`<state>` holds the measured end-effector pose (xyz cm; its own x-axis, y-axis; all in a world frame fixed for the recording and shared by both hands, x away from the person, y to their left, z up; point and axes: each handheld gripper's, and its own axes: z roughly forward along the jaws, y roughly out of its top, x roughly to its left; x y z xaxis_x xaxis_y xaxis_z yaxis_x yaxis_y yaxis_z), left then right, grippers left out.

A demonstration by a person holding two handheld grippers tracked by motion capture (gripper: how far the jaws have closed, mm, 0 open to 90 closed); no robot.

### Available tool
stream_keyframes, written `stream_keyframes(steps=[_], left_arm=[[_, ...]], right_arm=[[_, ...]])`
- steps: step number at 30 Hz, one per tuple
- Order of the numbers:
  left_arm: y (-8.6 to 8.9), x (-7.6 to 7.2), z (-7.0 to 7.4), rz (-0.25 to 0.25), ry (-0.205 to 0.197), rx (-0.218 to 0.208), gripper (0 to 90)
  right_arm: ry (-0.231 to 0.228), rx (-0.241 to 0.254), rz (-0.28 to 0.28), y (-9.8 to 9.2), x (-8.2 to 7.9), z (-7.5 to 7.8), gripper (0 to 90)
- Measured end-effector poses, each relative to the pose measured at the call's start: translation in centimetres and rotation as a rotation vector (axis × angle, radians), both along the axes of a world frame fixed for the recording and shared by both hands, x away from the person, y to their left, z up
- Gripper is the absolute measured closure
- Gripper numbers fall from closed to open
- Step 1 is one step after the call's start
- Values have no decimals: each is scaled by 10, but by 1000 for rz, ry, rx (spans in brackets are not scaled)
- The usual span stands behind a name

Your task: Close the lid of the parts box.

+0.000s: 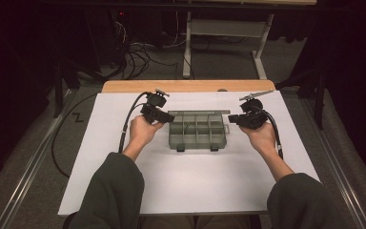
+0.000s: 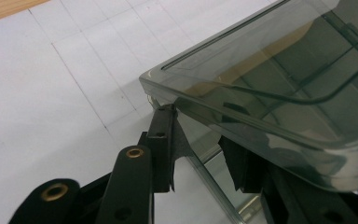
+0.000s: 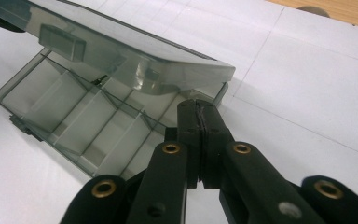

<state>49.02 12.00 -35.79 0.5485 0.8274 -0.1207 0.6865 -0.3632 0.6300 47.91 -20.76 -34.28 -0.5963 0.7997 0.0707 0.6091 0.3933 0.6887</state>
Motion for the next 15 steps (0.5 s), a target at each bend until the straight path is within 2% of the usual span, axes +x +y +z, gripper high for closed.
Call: stream_keyframes(steps=[12,15], left_arm=[[9,-10,-6,-24,45,-19,646],[13,-13,-6,-21,60,-28,683]], right_arm=[[3,5,28,0,-4,1,900],[4,2,39,1,-6,2,900]])
